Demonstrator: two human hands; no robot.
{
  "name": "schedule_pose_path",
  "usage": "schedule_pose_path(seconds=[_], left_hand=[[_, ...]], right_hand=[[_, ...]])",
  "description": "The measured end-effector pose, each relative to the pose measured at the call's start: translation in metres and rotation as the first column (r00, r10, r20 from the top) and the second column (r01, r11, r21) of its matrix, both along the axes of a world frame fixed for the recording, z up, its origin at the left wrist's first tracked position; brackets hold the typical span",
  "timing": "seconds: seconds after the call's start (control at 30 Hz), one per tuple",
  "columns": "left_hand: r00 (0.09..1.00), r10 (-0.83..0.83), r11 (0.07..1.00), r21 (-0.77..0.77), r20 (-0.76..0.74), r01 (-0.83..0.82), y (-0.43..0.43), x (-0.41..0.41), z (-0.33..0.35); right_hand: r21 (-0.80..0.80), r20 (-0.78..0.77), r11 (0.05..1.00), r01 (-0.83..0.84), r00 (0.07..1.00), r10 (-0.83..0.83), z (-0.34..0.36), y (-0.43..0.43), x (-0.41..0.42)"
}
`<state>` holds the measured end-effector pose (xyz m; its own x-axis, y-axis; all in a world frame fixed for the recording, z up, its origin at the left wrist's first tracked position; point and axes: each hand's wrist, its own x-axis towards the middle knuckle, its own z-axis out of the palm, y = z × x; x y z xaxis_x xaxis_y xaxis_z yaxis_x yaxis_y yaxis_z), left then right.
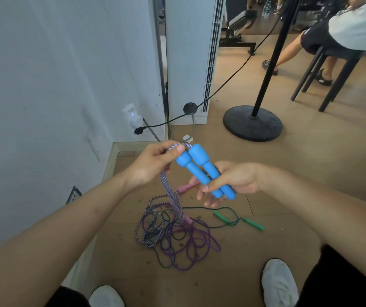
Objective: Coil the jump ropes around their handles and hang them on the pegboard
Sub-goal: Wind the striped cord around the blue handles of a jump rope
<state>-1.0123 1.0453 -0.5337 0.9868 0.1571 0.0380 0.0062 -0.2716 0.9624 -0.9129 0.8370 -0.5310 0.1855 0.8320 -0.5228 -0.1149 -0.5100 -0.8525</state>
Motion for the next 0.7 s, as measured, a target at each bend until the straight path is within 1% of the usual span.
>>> schedule_pose_path(seconds=[0.07, 0.13, 0.27, 0.47, 0.6, 0.7], left_hand=[[0.998, 0.059, 0.997, -0.053, 0.031, -0.057, 0.007, 0.000, 0.005], [0.997, 0.081, 0.990, -0.119, 0.013, -0.079, 0.012, 0.000, 0.010], [0.996, 0.074, 0.974, -0.210, -0.045, -0.082, 0.012, -0.002, 0.012], [0.991, 0.092, 0.938, -0.325, -0.099, -0.120, 0.007, -0.001, 0.008], [0.987, 0.139, 0.942, -0.297, -0.086, -0.159, 0.007, 0.000, 0.007], [0.972, 0.233, 0.934, -0.269, -0.044, -0.236, 0.005, 0.003, 0.004]], right_hand=[[-0.025, 0.008, 0.999, -0.033, 0.999, 0.033, -0.002, -0.003, -0.001], [0.009, -0.007, 1.000, -0.029, 1.000, 0.029, -0.003, -0.004, -0.002], [0.104, -0.094, 0.993, 0.058, 0.994, -0.048, -0.009, -0.002, -0.005], [0.134, -0.031, 0.981, 0.139, 0.990, -0.136, -0.009, 0.001, -0.006], [0.160, -0.091, 0.955, 0.249, 0.967, -0.237, -0.012, 0.006, -0.006], [0.207, -0.213, 0.921, 0.329, 0.934, -0.286, -0.007, 0.008, -0.005]])
